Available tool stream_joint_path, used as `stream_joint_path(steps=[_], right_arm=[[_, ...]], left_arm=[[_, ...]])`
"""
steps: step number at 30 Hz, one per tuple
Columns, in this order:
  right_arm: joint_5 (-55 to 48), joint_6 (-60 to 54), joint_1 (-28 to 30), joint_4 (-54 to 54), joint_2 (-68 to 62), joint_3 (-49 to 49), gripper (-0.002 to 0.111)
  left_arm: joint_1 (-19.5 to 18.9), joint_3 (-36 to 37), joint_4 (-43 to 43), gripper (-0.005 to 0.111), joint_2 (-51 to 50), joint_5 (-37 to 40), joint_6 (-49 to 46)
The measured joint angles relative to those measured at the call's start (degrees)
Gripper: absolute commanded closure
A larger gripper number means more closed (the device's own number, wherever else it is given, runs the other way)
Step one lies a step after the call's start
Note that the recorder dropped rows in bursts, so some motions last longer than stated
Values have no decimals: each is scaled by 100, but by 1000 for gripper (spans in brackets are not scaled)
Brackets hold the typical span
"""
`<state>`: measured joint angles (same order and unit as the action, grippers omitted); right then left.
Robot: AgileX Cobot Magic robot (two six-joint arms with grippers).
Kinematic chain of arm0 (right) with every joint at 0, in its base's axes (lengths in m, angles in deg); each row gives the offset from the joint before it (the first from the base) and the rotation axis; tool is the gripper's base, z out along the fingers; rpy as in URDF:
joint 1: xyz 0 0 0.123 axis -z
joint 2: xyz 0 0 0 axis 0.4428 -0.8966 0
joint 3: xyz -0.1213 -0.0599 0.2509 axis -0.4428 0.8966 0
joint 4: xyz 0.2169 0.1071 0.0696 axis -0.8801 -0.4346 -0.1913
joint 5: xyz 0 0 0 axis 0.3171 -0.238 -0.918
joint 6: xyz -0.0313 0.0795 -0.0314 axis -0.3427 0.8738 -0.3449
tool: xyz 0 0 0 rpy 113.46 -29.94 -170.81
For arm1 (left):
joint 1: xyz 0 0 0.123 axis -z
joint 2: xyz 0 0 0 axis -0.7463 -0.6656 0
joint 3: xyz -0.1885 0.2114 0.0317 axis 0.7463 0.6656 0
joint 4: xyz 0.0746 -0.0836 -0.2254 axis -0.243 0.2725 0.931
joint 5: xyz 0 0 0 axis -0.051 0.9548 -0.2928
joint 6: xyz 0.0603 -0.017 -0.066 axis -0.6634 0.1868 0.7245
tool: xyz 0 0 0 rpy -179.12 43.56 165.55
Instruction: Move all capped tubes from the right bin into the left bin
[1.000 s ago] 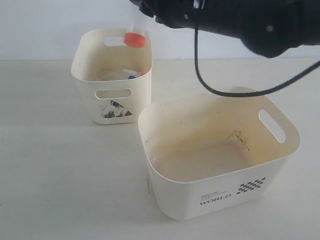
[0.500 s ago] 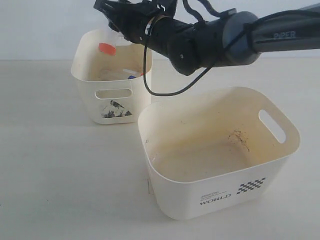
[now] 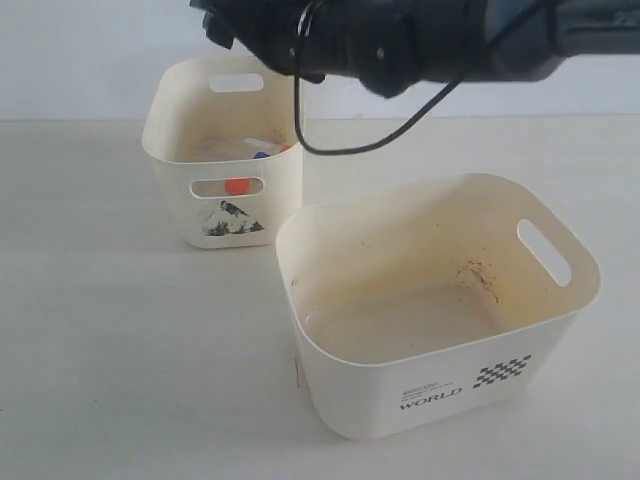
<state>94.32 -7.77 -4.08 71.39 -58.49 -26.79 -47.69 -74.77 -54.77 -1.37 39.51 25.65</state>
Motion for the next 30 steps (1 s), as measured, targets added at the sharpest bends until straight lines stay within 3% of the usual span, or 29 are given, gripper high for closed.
stream_joint_path(steps=[4, 5, 12, 22, 30], right_arm=[[-1463, -387, 0, 0, 680, -21, 102], [-1899, -540, 0, 0, 866, -34, 108], [-4422, -1259, -48, 36, 2096, 175, 107], [-4647, -1346, -1406, -347, 4729, 2291, 107], [-4792, -1346, -1640, -596, 5634, 2355, 107]], left_arm=[[0, 0, 0, 102, 0, 0, 0], [0, 0, 0, 102, 0, 0, 0], [0, 0, 0, 102, 0, 0, 0], [0, 0, 0, 102, 0, 0, 0], [0, 0, 0, 102, 0, 0, 0]])
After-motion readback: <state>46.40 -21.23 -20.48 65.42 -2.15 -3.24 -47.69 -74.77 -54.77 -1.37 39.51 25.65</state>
